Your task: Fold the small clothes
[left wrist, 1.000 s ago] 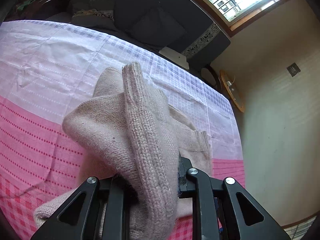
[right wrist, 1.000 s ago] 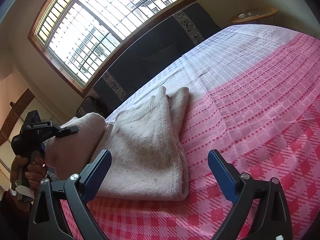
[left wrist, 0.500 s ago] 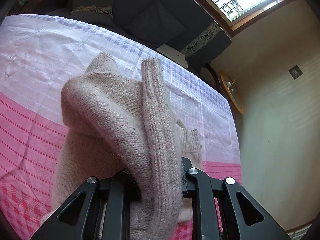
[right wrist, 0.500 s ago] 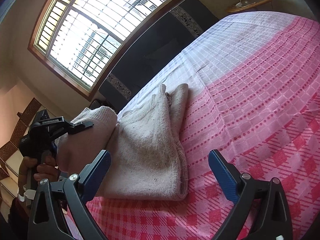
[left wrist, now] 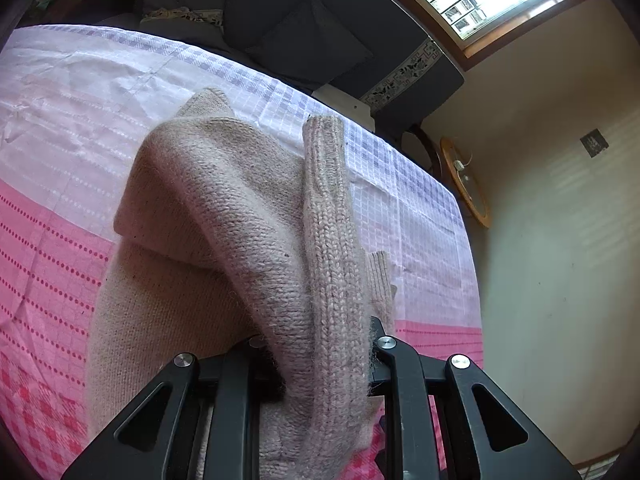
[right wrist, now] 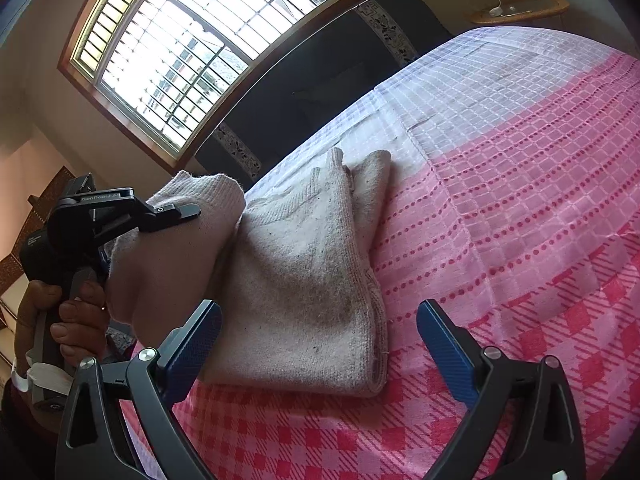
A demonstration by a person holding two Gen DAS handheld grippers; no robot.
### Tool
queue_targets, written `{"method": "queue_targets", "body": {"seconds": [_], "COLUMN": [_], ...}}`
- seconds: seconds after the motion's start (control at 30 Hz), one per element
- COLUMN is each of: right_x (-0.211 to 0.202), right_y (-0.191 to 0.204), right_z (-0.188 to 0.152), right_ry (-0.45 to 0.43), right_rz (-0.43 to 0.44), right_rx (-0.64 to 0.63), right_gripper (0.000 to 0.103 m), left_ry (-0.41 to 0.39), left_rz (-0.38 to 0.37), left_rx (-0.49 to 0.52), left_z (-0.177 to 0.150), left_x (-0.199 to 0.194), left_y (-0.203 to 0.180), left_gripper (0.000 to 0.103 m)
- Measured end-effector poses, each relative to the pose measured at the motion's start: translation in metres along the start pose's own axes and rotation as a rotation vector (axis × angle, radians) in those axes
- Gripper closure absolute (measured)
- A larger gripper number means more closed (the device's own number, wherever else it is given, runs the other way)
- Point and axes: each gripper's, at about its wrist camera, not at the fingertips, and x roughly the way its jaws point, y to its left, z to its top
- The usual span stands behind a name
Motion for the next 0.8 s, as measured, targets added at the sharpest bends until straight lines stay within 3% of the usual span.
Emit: {"method": "queue_targets", "body": {"seconds": [0.8], "right_x": [-0.001], "right_y": [-0.001], "right_z": [0.0], "right_ry": [0.002], "right_rz": [0.005], "right_rx": [0.001], "right_gripper": [0.005], "left_ry": [0.049], "left_rz": [-0.001], "left_rx": [0.006], "left_z": [-0.007], "left_x": [0.032], "left_y": [-0.011], "left_gripper": [0.083]}}
